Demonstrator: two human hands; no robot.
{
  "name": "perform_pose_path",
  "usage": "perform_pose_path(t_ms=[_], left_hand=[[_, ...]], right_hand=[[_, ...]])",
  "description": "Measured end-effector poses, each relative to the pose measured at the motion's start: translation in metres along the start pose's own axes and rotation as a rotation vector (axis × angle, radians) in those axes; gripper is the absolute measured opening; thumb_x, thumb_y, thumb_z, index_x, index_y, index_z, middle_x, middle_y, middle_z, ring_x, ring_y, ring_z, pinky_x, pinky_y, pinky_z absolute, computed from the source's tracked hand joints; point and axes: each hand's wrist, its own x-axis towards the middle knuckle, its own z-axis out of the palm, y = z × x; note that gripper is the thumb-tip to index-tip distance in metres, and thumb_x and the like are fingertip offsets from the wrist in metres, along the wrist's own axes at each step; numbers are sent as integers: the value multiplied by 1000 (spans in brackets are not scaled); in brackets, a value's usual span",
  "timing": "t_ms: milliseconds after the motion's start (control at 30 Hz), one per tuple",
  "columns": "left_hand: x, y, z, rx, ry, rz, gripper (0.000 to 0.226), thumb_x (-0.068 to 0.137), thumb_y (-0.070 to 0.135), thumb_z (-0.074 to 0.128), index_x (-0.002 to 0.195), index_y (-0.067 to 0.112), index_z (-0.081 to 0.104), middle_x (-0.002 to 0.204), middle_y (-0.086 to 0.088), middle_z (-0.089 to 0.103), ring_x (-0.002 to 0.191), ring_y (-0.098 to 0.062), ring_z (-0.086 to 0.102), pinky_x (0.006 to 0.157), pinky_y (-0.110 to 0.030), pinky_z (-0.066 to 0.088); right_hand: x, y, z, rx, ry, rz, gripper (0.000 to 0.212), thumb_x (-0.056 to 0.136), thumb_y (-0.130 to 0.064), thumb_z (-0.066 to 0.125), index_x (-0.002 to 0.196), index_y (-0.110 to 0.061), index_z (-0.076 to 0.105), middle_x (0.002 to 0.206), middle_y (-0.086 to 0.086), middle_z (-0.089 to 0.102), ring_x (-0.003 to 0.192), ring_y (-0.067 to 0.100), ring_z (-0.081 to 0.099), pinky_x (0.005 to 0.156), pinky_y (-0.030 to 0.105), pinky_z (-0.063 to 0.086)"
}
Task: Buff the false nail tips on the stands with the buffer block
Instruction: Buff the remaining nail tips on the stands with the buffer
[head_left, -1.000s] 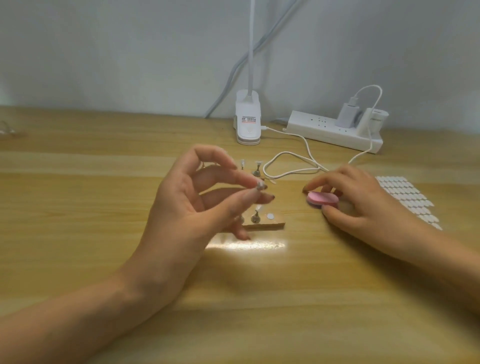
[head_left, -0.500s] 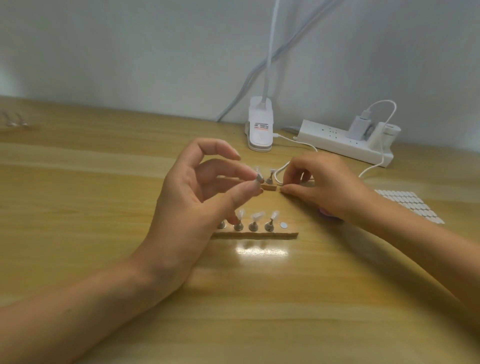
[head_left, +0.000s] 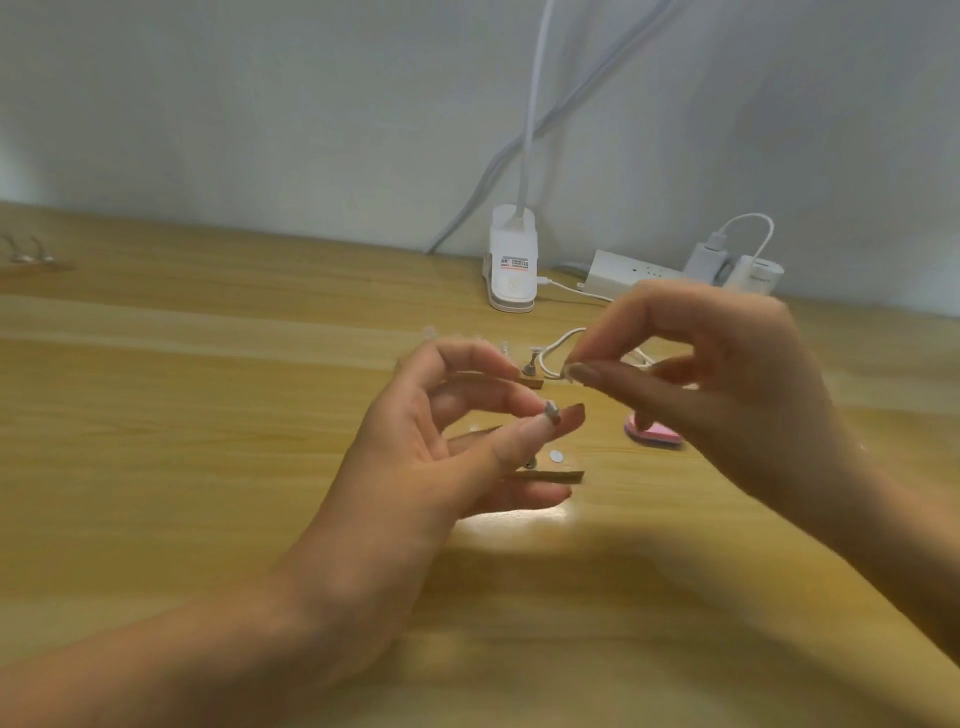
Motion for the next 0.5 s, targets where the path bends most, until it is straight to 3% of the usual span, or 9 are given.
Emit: perform_pose_path(t_ms=[167,367,500], left_hand=[[0,2,5,-120,107,-98,47,60,11,83,102,13,61,82,-2,69,87,-27,76,59,-22,58],[-1,1,7,-249,151,-161,45,62,2,72,104,6,59,80,-7,70,81,-23,76,57,-20,58],[0,-1,8,-335,177,-198,40,64,-3,68,103,3,59,79,-10,72,76,-21,75,55,-18,57]], right_hand=[[-17,3,5,-343,52,-324,11,90,-12,72,83,-4,76,89,3,74,79,15,70,55,25,53],[-23,16,5,-525,1,-540,12,95,-8,69,88,-5,78,93,7,75,80,25,72,52,39,56],[-27,21,6,-538,-35,-566,11,97,-8,69,92,-4,78,99,10,74,81,29,72,53,40,58]])
